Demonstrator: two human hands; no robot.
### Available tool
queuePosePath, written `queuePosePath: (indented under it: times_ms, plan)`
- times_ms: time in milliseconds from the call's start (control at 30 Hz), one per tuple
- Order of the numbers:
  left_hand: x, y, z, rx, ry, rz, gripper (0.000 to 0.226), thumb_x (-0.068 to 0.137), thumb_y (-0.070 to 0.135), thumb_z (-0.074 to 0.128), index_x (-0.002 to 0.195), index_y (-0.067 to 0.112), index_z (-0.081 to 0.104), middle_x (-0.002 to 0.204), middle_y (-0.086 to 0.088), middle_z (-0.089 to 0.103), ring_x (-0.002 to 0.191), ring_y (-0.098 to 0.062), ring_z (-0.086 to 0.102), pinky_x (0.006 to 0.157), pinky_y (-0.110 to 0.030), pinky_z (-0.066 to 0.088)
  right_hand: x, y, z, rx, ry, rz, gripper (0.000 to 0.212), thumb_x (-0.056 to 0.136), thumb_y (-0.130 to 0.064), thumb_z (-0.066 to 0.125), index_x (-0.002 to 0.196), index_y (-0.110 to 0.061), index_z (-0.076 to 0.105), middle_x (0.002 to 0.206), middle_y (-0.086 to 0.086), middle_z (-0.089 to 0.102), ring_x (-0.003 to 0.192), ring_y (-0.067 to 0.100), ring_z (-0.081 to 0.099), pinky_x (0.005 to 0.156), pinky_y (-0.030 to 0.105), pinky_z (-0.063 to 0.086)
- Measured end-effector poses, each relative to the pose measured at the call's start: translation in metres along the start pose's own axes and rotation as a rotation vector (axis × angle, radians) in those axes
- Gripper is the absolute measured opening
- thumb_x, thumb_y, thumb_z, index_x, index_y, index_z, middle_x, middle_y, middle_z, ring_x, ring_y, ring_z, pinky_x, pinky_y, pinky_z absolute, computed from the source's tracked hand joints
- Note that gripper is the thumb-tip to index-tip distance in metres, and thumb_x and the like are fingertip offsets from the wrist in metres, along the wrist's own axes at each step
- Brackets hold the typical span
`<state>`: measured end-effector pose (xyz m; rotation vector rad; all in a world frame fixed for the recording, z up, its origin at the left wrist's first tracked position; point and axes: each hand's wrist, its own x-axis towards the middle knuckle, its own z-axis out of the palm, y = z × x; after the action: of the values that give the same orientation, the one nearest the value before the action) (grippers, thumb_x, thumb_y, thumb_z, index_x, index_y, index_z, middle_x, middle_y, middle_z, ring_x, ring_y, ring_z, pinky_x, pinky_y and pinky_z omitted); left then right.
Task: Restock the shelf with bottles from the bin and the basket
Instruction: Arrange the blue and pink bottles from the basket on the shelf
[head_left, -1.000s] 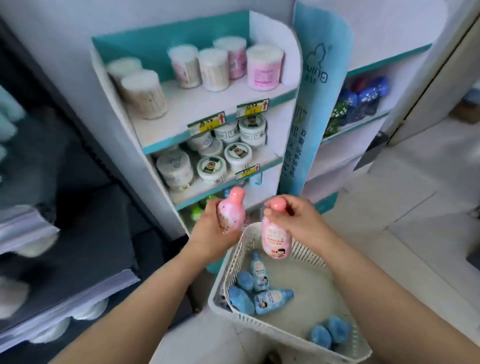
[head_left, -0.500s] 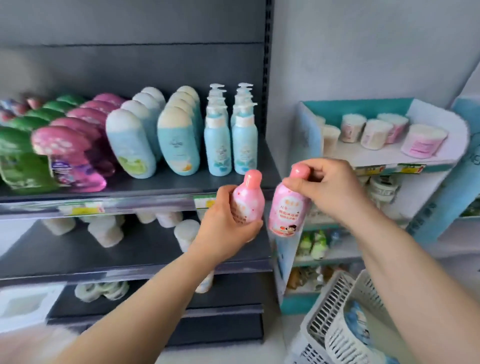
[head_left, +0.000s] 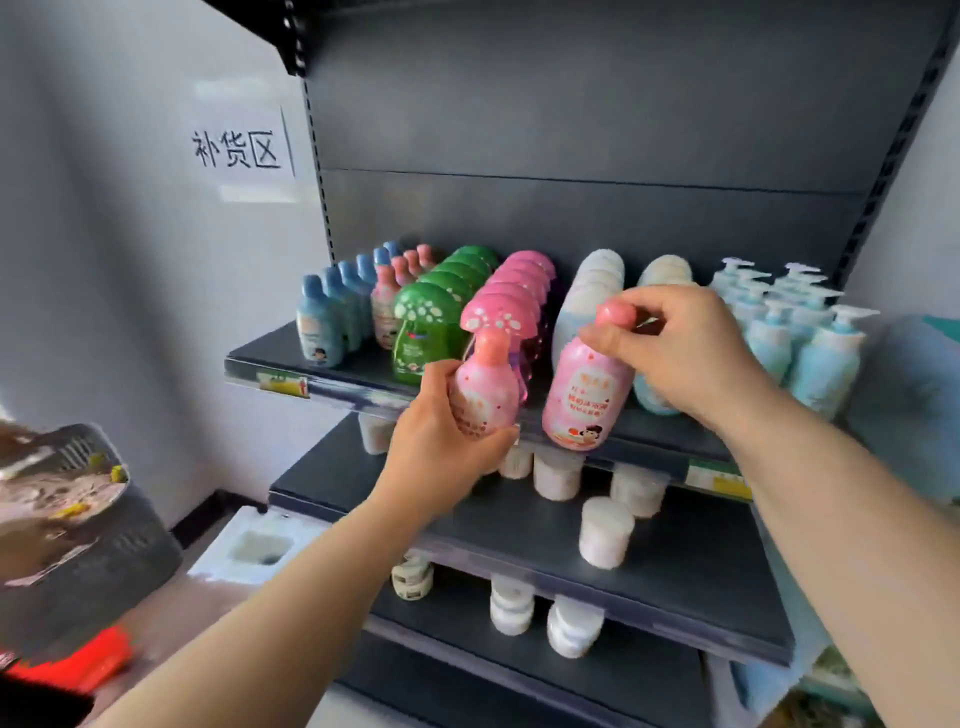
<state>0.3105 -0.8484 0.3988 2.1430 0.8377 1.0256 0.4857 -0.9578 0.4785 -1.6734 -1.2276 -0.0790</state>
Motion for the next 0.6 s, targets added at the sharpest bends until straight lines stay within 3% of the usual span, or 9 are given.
queuePosePath:
  times_ms: [167, 333, 500, 600]
  plan:
    - [0.038, -0.041, -0.040, 0.058, 0.166, -0.091, 0.061, 0.069, 0.034, 0.076, 0.118, 0.022, 0.041, 0.104, 0.005, 0.053, 0.094, -0.016, 0.053, 0.074, -0.027, 0.039, 0.051, -0.031, 0.052, 0.049, -0.045, -0.089, 0.021, 0.074, -0.031, 0.079, 0.087, -0.016, 0.073, 0.085, -0.003, 0.068, 0.077, 0.011, 0.061, 0.069, 0.023, 0.049]
    - [0.101, -0.065, -0.072, 0.107, 0.261, -0.085, 0.065, 0.074, 0.036, 0.072, 0.128, 0.022, 0.039, 0.112, 0.005, 0.050, 0.098, -0.017, 0.052, 0.079, -0.031, 0.043, 0.113, -0.045, 0.096, 0.107, -0.049, -0.149, 0.015, 0.073, -0.032, 0.079, 0.079, -0.024, 0.068, 0.074, -0.011, 0.064, 0.066, 0.005, 0.056, 0.063, 0.019, 0.047]
    - [0.177, -0.074, -0.087, 0.204, 0.243, -0.145, 0.043, 0.083, 0.045, 0.059, 0.115, 0.020, 0.046, 0.107, -0.002, 0.059, 0.098, -0.025, 0.057, 0.081, -0.037, 0.047, 0.170, -0.047, 0.122, 0.120, -0.019, -0.183, 0.020, 0.073, -0.034, 0.079, 0.085, -0.021, 0.070, 0.077, -0.010, 0.064, 0.071, 0.009, 0.058, 0.067, 0.025, 0.050]
    - [0.208, -0.081, -0.085, 0.261, 0.174, -0.131, 0.044, 0.082, 0.044, 0.061, 0.112, 0.015, 0.047, 0.107, -0.005, 0.061, 0.100, -0.027, 0.058, 0.082, -0.036, 0.047, 0.195, -0.045, 0.130, 0.117, -0.027, -0.201, 0.020, 0.074, -0.034, 0.079, 0.084, -0.020, 0.069, 0.075, -0.010, 0.062, 0.070, 0.010, 0.057, 0.069, 0.030, 0.053]
